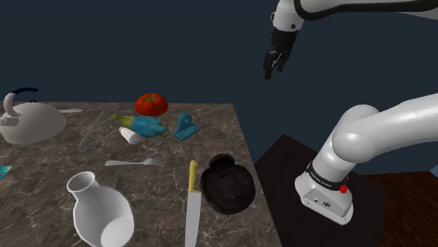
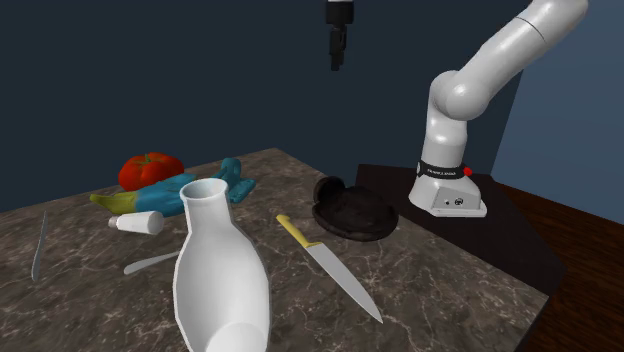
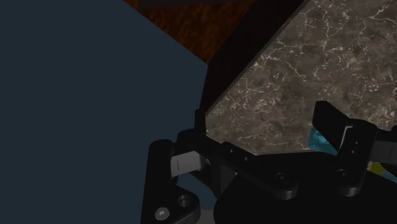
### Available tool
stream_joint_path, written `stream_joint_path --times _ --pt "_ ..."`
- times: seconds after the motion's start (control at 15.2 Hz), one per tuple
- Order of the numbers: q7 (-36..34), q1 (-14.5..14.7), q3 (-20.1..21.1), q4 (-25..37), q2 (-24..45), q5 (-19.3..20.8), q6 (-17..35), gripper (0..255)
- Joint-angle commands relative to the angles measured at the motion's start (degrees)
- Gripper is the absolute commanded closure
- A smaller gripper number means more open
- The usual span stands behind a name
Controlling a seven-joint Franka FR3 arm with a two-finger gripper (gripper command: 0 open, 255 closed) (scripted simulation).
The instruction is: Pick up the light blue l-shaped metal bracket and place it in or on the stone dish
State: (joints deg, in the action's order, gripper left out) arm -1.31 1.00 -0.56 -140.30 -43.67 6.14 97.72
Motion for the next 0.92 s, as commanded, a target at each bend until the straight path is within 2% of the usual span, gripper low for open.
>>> stream_joint_path --times 0.0,0.4,0.86 --pt "0.0 0.0 0.0 0.0 0.0 0.0 0.0 0" --pt "-5.2 1.8 3.7 1.1 10.2 -2.6 8.3 0" --pt "-10.9 3.4 7.8 5.7 24.0 -4.0 16.5 0"
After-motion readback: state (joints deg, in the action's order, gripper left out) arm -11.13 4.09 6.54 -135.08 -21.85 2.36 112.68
